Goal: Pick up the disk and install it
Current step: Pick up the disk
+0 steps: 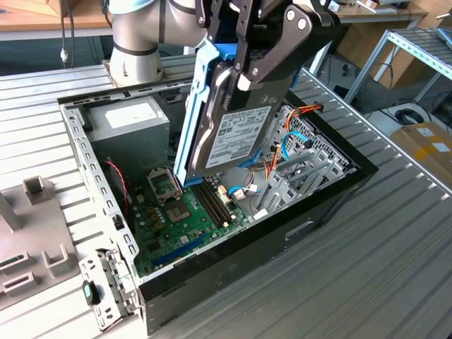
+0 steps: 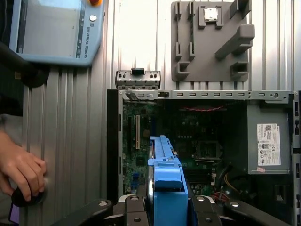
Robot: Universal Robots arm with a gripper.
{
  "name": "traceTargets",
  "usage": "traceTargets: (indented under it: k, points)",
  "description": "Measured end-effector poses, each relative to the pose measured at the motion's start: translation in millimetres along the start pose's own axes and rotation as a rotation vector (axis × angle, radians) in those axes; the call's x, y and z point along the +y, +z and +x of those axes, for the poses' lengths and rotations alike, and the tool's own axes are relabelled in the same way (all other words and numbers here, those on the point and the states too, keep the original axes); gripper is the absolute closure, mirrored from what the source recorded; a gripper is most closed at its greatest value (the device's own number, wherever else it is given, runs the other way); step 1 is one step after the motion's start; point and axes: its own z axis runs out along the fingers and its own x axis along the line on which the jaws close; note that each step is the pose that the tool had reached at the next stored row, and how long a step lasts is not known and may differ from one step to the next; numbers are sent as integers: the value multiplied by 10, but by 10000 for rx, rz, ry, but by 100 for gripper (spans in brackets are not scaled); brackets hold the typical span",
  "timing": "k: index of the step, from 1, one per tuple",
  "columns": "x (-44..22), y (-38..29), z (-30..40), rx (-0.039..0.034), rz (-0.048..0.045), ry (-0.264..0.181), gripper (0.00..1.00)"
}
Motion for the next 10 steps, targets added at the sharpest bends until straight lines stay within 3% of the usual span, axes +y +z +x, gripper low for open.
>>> traceTargets:
  k: [10]
  points:
    - [-72, 0, 3, 0, 0, 0, 63]
